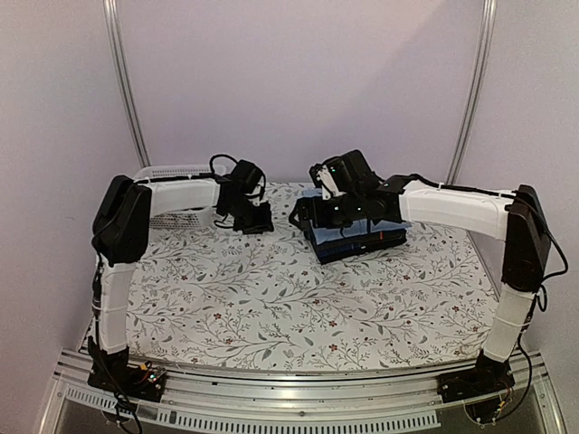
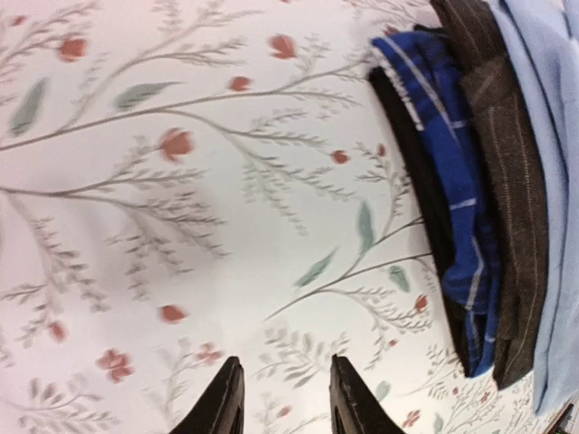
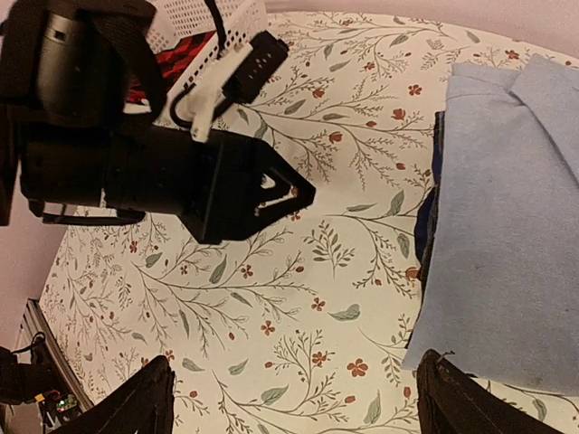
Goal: Fold and stack the long sleeve shirts
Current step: Move the square-folded shirt to the center of the board, then move the square-folded shirt to the corner of the board, then reset both arms
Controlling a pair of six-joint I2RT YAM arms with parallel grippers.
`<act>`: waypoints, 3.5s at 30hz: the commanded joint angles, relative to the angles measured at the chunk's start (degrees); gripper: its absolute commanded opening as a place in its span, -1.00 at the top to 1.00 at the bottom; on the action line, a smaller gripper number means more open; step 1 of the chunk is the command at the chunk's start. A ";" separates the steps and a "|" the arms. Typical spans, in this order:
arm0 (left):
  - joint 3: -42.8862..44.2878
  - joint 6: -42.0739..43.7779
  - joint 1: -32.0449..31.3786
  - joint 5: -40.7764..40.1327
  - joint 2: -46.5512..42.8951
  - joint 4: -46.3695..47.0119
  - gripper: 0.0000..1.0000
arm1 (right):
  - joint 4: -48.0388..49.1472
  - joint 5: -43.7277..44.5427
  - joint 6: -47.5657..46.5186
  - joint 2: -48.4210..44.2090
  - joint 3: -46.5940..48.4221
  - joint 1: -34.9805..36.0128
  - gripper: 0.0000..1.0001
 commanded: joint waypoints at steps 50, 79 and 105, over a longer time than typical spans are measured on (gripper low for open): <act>-34.33 1.80 7.99 3.06 -45.08 3.12 0.34 | -1.01 -4.23 -3.32 38.16 27.14 -25.67 -0.88; -34.10 2.75 6.79 1.88 -48.02 5.14 0.17 | -0.29 -12.76 -4.97 33.45 36.82 -27.26 -0.98; -41.14 7.45 -1.52 2.52 -53.34 20.57 -0.97 | 16.69 4.90 2.66 -30.72 -29.29 -11.30 -0.98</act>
